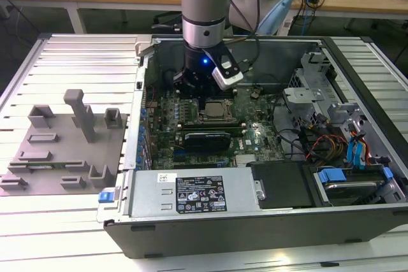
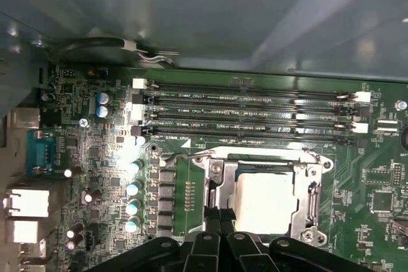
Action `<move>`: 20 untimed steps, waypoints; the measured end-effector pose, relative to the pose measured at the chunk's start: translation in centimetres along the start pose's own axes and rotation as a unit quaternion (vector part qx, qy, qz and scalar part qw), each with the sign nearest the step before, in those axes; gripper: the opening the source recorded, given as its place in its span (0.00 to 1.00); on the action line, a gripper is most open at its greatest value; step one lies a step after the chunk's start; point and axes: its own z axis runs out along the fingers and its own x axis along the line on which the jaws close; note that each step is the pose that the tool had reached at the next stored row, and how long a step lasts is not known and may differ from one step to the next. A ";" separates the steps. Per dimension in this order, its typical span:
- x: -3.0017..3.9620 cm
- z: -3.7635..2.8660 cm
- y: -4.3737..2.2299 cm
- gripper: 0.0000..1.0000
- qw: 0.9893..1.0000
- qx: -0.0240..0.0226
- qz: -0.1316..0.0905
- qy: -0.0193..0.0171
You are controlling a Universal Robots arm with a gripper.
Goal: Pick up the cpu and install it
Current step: 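Close the cpu cover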
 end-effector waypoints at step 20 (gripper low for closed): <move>-3.14 -1.41 -0.27 0.11 1.000 0.000 0.000 0.007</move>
